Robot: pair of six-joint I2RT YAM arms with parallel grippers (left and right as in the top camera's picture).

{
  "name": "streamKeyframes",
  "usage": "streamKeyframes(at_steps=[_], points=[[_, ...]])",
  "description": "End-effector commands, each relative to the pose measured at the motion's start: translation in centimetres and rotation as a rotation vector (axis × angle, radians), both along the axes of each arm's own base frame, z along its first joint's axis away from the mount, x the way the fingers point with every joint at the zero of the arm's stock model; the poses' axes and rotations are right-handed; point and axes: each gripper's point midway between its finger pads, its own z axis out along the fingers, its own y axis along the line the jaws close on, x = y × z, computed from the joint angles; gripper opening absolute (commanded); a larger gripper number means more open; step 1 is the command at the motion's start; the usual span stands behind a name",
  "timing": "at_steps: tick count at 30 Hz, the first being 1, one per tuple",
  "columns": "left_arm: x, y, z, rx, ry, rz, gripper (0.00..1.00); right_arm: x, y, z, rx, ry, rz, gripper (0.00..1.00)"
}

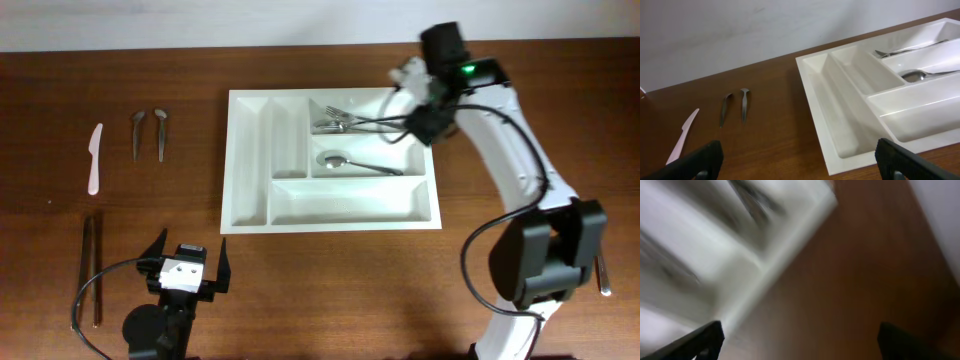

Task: Pack container
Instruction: 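Lower the spoon into the middle-right compartment and open the right gripper, then move the right gripper to the remaining silver spoon on the right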

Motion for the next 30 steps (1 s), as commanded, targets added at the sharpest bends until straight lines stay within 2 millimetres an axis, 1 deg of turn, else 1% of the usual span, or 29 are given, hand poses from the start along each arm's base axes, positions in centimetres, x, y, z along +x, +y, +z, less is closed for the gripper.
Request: streamKeyframes(at_steps=[1,5,8,12,13,15,18,20,22,25,30], points=[[0.0,0.0,-0.2,-0.002,0.004,0.002,0.99,-2.3,-6.0,2.6,-0.056,-0.007,-0.212,0.99],[0.0,0.0,-0.2,-0.001,0.004,0.002,0.99,-6.2,-11.4,2.8,-0.033,0.059,-0.447,0.99],[0.0,0.0,-0.2,-0.002,0.004,0.002,0.99,-9.1,-15.2,3.1,-0.019,0.091,-0.606,0.99],[0.0,0.0,-0.2,-0.001,0.004,0.002,0.99,-13.4,-18.4,3.1,0.002,0.189,-0.733,0.99],[0.0,0.0,-0.2,-0.002,0.004,0.002,0.99,-14.2,-18.9,3.0,0.025,0.21,-0.76,0.99],[0.0,0.0,-0.2,-0.002,0.004,0.002,0.99,-14.6,-19.4,2.7,0.077,0.211,-0.791,0.99],[0.0,0.0,-0.2,-0.002,0.004,0.002,0.99,-14.3,-19.9,2.4,0.172,0.177,-0.824,0.99],[0.0,0.0,-0.2,-0.001,0.004,0.002,0.99,-13.6,-20.2,2.4,0.204,0.141,-0.832,0.99],[0.0,0.0,-0.2,-0.001,0.004,0.002,0.99,-13.5,-20.5,2.4,0.203,0.134,-0.824,0.99],[0.0,0.0,-0.2,-0.002,0.004,0.002,0.99,-14.7,-21.4,1.7,0.174,0.184,-0.809,0.99],[0.0,0.0,-0.2,-0.002,0.004,0.002,0.99,-18.0,-22.8,-0.3,0.197,0.301,-0.798,0.99]])
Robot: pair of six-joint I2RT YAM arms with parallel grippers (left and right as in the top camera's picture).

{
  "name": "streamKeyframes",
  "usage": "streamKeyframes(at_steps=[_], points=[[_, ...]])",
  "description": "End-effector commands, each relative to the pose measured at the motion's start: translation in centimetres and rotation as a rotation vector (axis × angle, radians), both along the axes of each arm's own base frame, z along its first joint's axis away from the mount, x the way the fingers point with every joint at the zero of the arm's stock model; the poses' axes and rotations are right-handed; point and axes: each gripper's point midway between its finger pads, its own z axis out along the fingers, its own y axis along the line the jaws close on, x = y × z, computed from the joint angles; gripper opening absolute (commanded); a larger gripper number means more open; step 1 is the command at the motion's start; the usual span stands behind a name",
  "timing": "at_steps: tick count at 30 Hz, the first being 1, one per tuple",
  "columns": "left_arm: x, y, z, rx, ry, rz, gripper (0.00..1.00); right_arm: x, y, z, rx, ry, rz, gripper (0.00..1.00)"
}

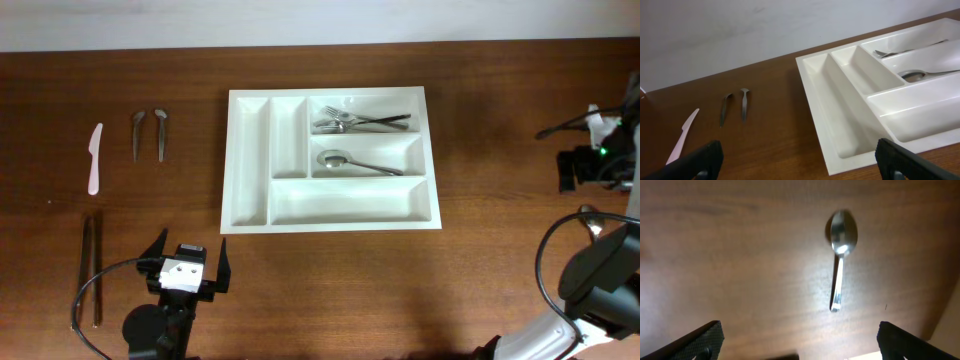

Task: Pack container
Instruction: 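Move the right gripper to the remaining silver spoon on the right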

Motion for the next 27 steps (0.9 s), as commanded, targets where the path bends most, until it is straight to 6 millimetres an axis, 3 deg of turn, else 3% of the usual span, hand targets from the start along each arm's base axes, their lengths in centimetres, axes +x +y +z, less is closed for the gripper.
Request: streamKeyframes(at_steps=[1,5,14,22,27], points=[[0.0,0.0,-0.2,-0.002,0.004,0.002,0.99,-2.6,-1.0,-1.2,0.056,0.053,0.034,0.99],[0.0,0.0,-0.2,-0.001,0.004,0.002,0.99,-4.7,-2.3,-2.6,0.112,0.069,0.039,0.99],[0.0,0.0,-0.2,-0.002,0.004,0.002,0.99,-6.6,-5.3,-5.3,0.129,-0.002,-0.077,0.99],[0.0,0.0,-0.2,-0.001,0.004,0.002,0.99,-7.0,-5.1,-9.0,0.137,0.001,0.037,0.99],[0.0,0.0,-0.2,-0.002,0.004,0.002,0.99,-6.3,-5.1,-9.8,0.143,-0.032,0.105,0.99]])
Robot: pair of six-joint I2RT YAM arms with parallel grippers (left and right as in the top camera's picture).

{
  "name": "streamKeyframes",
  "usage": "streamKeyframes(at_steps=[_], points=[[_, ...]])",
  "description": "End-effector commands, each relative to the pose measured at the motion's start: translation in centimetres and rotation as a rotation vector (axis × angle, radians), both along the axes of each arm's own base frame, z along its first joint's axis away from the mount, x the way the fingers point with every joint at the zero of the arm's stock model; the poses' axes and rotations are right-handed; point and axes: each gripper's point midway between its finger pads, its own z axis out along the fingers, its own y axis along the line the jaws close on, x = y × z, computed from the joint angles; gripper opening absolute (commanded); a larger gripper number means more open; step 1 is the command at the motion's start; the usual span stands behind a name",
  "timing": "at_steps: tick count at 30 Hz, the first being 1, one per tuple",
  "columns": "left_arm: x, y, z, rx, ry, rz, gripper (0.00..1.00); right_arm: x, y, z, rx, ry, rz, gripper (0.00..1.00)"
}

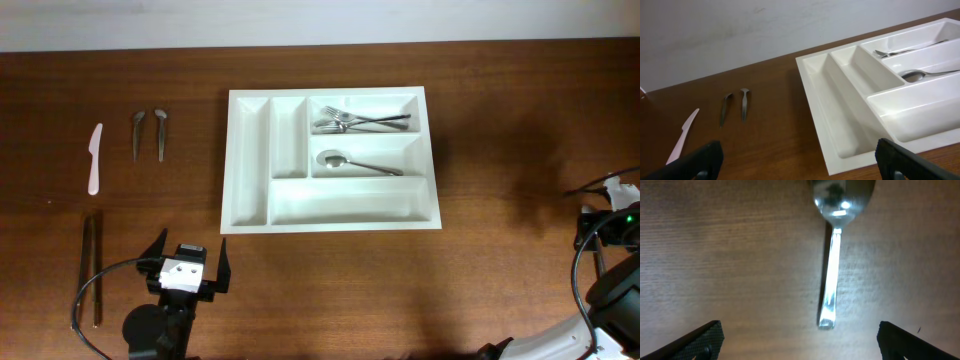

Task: Pack container
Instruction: 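Move the right gripper to the remaining silver spoon on the right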

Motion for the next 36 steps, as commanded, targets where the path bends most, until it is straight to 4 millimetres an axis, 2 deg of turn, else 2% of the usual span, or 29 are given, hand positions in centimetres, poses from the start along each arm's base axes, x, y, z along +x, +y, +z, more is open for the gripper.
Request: streamKeyframes(at_steps=[1,4,9,14,18,36], points=[[0.0,0.0,-0.2,-0.002,0.004,0.002,0.99,0.7,0.3,-0.3,0.02,-0.044,0.095,0.99],[0.0,0.0,-0.2,-0.002,0.004,0.002,0.99,1.4,-0.5,-0.7,-0.014,-0.069,0.14,0.99],[0.0,0.0,-0.2,-0.002,0.004,0.002,0.99,2.4,-1.6,-1.8,-0.043,-0.091,0.114,0.99],[0.0,0.0,-0.2,-0.001,0.004,0.002,0.99,2.0,-1.2,-3.9,0.003,-0.053,0.112,0.99],[0.0,0.0,-0.2,-0.002,0.004,0.002,0.99,1.9,-1.1,-4.8,0.02,-0.039,0.108,0.99],[0.0,0.0,-0.2,-0.001,0.004,0.002,0.99,2.5,-1.7,-6.4,0.011,-0.046,0.109,0.99]])
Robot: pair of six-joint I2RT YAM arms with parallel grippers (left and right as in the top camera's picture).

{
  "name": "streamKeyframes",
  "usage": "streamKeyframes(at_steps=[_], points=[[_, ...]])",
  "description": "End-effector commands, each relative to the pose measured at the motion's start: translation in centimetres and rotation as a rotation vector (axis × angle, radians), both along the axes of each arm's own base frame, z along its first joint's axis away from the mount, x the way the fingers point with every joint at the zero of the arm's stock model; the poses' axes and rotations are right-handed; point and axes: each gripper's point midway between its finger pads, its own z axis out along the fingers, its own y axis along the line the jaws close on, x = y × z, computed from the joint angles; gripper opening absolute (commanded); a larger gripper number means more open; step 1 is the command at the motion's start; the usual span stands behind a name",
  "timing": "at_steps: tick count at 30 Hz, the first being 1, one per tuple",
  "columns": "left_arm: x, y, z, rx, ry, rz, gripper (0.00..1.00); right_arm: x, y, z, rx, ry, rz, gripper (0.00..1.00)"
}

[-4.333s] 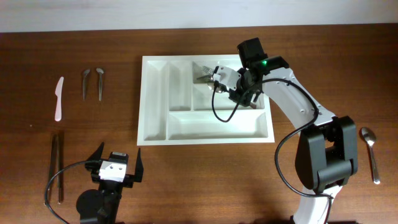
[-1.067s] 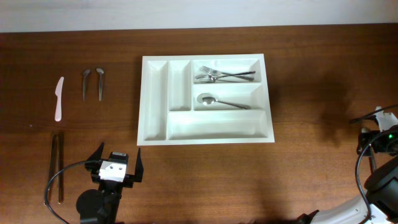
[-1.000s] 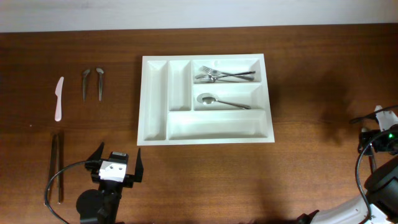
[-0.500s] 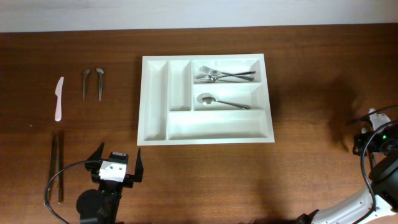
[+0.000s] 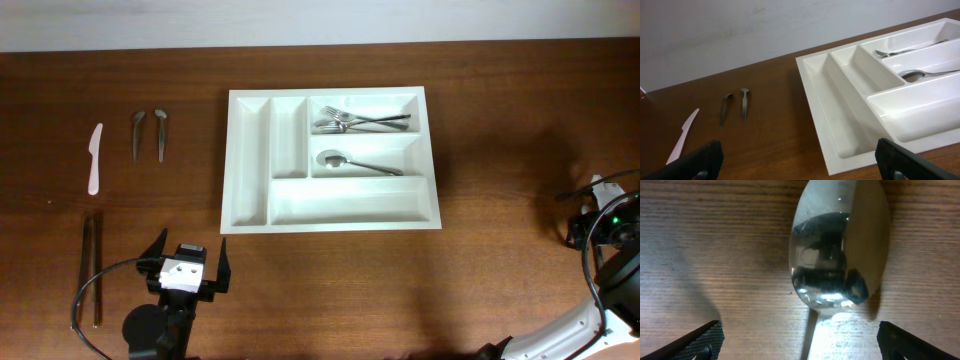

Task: Pack container
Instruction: 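Move the right gripper to the remaining silver spoon on the right, then close the right gripper on the spoon handle and lift it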

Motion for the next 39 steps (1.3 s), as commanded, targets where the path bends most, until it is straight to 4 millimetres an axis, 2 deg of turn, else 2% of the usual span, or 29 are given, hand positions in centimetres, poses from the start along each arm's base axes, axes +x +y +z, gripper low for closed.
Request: streamKeyframes(at_steps=[1,34,37,39], points=[[0.01,-0.01,-0.2,-0.002,0.004,0.002,0.99,0.03,0.29,-0.71,0.02,0.0,0.006,0.99],[0.01,-0.01,-0.2,-0.002,0.004,0.002,0.99,-0.1,0.55,-1.44,0.041,0.009,0.005,0.98],[0.01,-0.01,-0.2,-0.002,0.004,0.002,0.99,-0.13,0.53,-1.43,0.039,0.011,0.005,0.86],[0.01,-0.01,-0.2,-0.002,0.004,0.002,0.99,-0.13,0.55,-1.44,0.04,0.011,0.004,0.73]])
